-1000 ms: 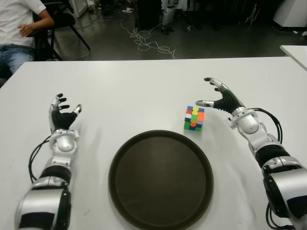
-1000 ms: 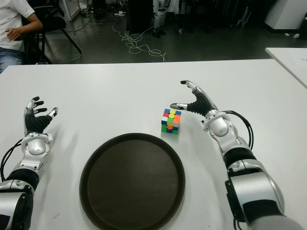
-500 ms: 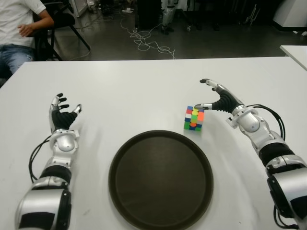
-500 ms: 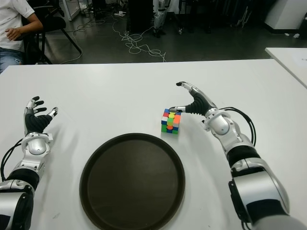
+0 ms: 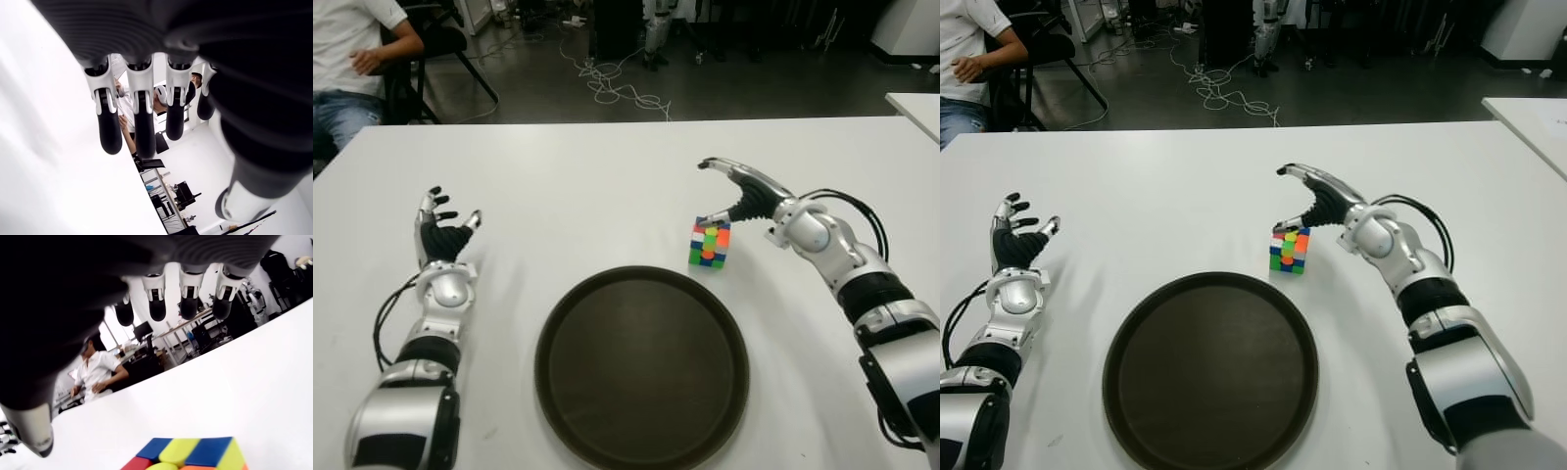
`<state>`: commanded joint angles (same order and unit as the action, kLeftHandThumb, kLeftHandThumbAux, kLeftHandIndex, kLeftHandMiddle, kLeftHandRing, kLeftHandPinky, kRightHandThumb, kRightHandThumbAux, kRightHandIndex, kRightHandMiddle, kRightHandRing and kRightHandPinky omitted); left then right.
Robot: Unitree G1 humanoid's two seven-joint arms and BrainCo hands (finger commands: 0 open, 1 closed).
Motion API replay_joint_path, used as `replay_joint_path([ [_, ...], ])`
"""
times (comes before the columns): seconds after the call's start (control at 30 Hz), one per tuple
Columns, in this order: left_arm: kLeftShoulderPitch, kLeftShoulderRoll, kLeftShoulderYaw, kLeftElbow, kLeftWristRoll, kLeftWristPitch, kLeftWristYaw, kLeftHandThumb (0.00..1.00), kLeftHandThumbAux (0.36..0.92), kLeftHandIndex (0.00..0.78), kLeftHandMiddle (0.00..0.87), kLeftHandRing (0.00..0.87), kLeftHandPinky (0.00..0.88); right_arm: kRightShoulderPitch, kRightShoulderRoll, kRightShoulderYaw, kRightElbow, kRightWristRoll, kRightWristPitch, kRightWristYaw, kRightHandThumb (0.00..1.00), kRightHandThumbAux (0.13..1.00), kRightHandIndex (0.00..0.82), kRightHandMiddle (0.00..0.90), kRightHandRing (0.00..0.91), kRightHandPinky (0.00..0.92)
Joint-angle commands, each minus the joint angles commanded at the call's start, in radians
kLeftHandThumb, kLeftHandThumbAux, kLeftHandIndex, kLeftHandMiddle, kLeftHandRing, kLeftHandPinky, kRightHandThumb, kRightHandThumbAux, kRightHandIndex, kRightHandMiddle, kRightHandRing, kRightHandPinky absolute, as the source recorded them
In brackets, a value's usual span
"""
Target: Pick up the Rubik's Cube and put it in the plate
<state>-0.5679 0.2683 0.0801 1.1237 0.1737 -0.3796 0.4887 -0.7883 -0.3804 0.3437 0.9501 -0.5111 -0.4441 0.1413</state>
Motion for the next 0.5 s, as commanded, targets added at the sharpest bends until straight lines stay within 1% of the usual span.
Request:
replay_joint_path([
  [0.27, -0.001, 0.000, -0.002, -0.003, 0.002, 0.008, 0.009, 0.110, 0.775, 0.160, 0.236, 0.292, 0.389, -0.005, -0.005, 0.032, -0.024, -0.032, 0.015, 0.012, 0.000, 0.583, 0.039, 0.035, 0.024, 0.000],
  [0.4, -0.001, -0.001, -0.005, -0.006, 0.004, 0.015, 0.013, 0.092, 0.771, 0.156, 0.231, 0.280, 0.362, -0.010, -0.005, 0.043, -0.020, -0.040, 0.014, 0.019, 0.000, 0.581, 0.049, 0.046, 0.041, 0.008],
  [0.5, -0.001, -0.001, -0.006, -0.008, 0.004, 0.019, 0.013, 0.086, 0.764, 0.141, 0.216, 0.254, 0.323, -0.014, -0.005, 0.049, -0.017, -0.044, 0.016, 0.027, 0.000, 0.602, 0.049, 0.044, 0.048, 0.018],
])
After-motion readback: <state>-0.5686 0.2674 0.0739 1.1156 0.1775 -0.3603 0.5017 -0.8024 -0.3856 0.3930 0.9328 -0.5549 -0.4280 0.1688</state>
